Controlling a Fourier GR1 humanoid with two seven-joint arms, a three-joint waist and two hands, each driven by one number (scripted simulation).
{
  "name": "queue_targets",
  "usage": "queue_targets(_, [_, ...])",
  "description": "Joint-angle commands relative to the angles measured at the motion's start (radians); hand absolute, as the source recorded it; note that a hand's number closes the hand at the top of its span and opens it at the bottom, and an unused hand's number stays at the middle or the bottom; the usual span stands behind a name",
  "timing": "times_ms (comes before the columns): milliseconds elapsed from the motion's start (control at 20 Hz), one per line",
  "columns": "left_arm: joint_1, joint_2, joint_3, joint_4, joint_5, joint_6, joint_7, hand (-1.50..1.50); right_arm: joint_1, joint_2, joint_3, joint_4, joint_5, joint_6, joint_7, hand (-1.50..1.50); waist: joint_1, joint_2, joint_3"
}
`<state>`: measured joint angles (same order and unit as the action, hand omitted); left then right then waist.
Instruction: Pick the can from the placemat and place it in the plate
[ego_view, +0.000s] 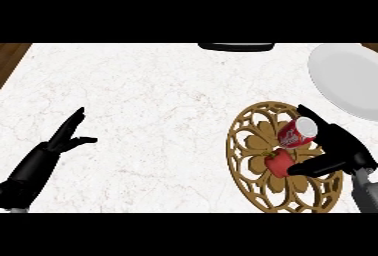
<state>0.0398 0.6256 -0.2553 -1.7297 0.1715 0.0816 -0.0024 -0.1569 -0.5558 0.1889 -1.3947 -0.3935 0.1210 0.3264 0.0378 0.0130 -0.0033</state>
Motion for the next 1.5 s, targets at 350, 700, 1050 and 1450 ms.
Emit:
queue_targets(350, [-0.245, -0.127, 0.008, 0.101, 0.044, -0.050, -0.078, 0.00, -0.491, -0.208, 0.089, 0.339, 0.083, 0.403, 0.299, -1.50, 0.010, 0.006, 0.002])
queue_targets(700, [-0.213, -0.154, -0.018, 0.075, -0.005, -0.039, -0.064, 0.00, -0.716, -0.111, 0.060, 0.574, -0.038, 0.566, 0.596, -1.50, 0.000, -0.006, 0.002])
queue_targets(1050, [-0.286, -0.152, 0.032, 0.128, 0.018, -0.069, -0.042, 0.00, -0.833, -0.099, 0.052, 0.786, -0.179, 0.747, 0.743, -1.50, -0.007, -0.003, 0.003])
queue_targets(1450, [-0.265, -0.144, 0.046, 0.060, 0.027, -0.082, 0.000, 0.00, -0.918, -0.144, 0.130, 0.953, -0.138, 0.838, 0.729, -1.50, -0.004, -0.007, 0.003])
